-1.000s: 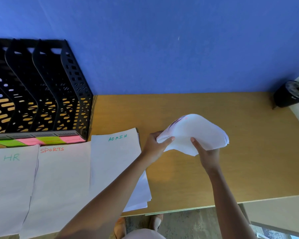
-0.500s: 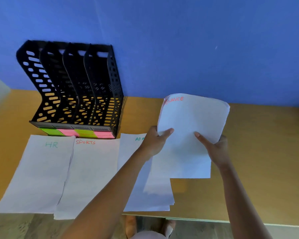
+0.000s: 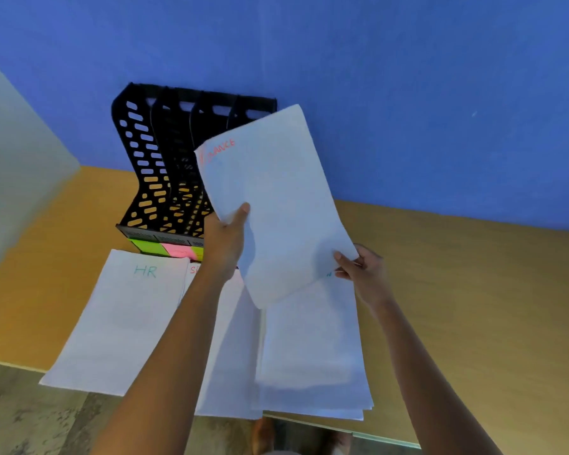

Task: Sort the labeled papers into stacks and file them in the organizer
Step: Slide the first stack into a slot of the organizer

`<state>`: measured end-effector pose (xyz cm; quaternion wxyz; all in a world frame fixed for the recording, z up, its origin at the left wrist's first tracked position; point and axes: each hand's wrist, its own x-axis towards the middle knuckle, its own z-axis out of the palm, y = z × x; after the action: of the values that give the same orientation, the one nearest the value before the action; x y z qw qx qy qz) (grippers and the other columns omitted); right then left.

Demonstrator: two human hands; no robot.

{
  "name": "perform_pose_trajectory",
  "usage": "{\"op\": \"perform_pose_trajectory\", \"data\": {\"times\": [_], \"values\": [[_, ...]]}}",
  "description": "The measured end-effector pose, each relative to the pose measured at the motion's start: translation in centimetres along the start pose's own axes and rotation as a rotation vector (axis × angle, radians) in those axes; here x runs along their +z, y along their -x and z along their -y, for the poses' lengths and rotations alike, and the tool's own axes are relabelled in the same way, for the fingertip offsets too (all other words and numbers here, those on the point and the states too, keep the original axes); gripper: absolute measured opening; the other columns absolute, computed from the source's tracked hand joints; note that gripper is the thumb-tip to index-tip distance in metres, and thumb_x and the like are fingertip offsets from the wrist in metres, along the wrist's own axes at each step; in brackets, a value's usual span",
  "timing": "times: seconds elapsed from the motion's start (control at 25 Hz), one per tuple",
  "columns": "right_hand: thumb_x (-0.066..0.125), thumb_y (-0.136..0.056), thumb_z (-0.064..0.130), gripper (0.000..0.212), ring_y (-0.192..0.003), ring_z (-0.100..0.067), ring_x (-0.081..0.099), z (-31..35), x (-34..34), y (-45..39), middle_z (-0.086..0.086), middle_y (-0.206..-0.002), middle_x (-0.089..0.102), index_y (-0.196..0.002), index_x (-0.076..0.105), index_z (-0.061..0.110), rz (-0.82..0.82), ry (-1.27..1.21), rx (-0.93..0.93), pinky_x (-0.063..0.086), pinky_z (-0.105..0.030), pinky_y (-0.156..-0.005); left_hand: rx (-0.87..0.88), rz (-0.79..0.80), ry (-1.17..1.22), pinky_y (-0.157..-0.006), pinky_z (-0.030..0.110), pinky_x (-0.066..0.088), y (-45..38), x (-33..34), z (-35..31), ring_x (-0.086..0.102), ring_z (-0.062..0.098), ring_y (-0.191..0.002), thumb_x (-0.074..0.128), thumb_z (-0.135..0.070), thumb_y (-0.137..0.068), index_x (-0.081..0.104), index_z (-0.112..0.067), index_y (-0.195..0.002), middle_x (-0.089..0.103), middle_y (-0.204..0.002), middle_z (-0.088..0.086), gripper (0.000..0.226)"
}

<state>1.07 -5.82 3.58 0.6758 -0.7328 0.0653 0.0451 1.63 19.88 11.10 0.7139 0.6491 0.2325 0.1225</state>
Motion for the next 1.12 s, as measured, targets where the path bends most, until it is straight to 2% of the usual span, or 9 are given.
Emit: {"op": "perform_pose_trajectory", "data": {"times": [0.16,0.32,0.44,0.52,0.72,0.8,0.88,1.04,1.12], "values": [[0.066,-0.09,0.003,0.015,-0.075,-0.015,0.069,1.4,6.7,-1.1,-0.004,-0.081,0.073,-0.104,0.07,-0.001,0.051,0.027,-0.016,0.057,-0.023,-0.073,0.154,-0.198,-0.021,-0.075,0.024,0.054,-2.7,-4.2,-3.1,0.068,-0.004,-0.077,0.067,-0.026,-0.093,0.068,-0.022,-0.094,0.073,-0.094,-0.012,0.004],[0.065,-0.093,0.013,0.036,-0.107,-0.018,0.067,2.0,11.9,-0.6,-0.008,-0.119,0.07,-0.128,0.063,0.008,0.214,0.428,-0.24,0.051,-0.022,-0.091,0.324,-0.306,-0.081,-0.068,0.011,0.051,-4.7,-8.0,-5.7,0.065,-0.014,-0.076,0.06,-0.027,-0.097,0.07,-0.008,-0.106,0.071,-0.094,-0.016,0.023],[0.063,-0.095,0.02,0.057,-0.137,-0.021,0.044,0.5,14.3,0.3,-0.01,-0.149,0.047,-0.148,0.043,0.012,0.388,0.648,-0.292,0.035,-0.03,-0.116,0.391,-0.392,-0.176,-0.062,0.012,0.047,-5.6,-9.2,-6.2,0.059,-0.014,-0.066,0.056,-0.027,-0.1,0.069,-0.006,-0.093,0.069,-0.091,-0.007,0.025],[0.058,-0.098,0.027,0.069,-0.151,-0.013,0.018,-0.6,15.0,0.9,0.002,-0.164,0.02,-0.157,0.023,0.019,0.443,0.761,-0.282,0.019,-0.026,-0.117,0.393,-0.448,-0.238,-0.052,0.02,0.039,-5.9,-9.2,-6.1,0.047,-0.005,-0.053,0.053,-0.026,-0.101,0.054,-0.012,-0.069,0.056,-0.067,-0.007,0.035],[0.055,-0.1,0.029,0.078,-0.154,-0.012,0.002,-1.5,15.0,1.0,0.014,-0.166,-0.004,-0.159,0.005,0.024,0.493,0.861,-0.287,0.027,-0.035,-0.12,0.365,-0.464,-0.271,-0.051,0.024,0.036,-6.8,-7.2,-5.4,0.042,-0.001,-0.051,0.049,-0.029,-0.103,0.046,-0.025,-0.063,0.046,-0.058,-0.008,0.04],[0.056,-0.1,0.028,0.079,-0.153,-0.012,0.004,-1.4,14.9,1.0,0.016,-0.166,-0.007,-0.159,0.004,0.026,0.506,0.863,-0.282,0.032,-0.037,-0.119,0.353,-0.442,-0.247,-0.047,0.018,0.03,-7.9,-6.2,-4.5,0.034,0.0,-0.045,0.048,-0.029,-0.104,0.062,0.005,-0.082,0.045,-0.059,0.013,0.044],[0.056,-0.099,0.028,0.08,-0.153,-0.013,0.009,-1.4,14.9,1.1,0.017,-0.165,-0.008,-0.159,0.003,0.028,0.512,0.862,-0.286,0.036,-0.036,-0.116,0.363,-0.407,-0.194,-0.046,0.017,0.028,-8.9,-5.2,-3.5,0.034,0.002,-0.045,0.047,-0.031,-0.104,0.056,0.02,-0.113,0.044,-0.06,0.016,0.053],[0.058,-0.099,0.026,0.082,-0.152,-0.015,0.018,-1.4,14.8,1.1,0.018,-0.165,-0.009,-0.159,0.002,0.028,0.511,0.867,-0.287,0.036,-0.034,-0.114,0.337,-0.328,-0.095,-0.069,0.012,0.052,-10.2,-3.0,-1.0,0.065,-0.008,-0.079,0.047,-0.032,-0.104,0.056,0.002,-0.132,0.071,-0.113,0.005,0.044],[0.058,-0.098,0.025,0.082,-0.151,-0.015,0.022,-1.3,14.7,1.1,0.018,-0.165,-0.007,-0.159,0.004,0.027,0.504,0.865,-0.306,0.037,-0.032,-0.112,0.311,-0.302,-0.094,-0.07,0.004,0.048,-10.5,-2.2,0.5,0.06,-0.02,-0.076,0.047,-0.03,-0.104,0.053,-0.004,-0.135,0.067,-0.11,-0.015,0.041]]}}
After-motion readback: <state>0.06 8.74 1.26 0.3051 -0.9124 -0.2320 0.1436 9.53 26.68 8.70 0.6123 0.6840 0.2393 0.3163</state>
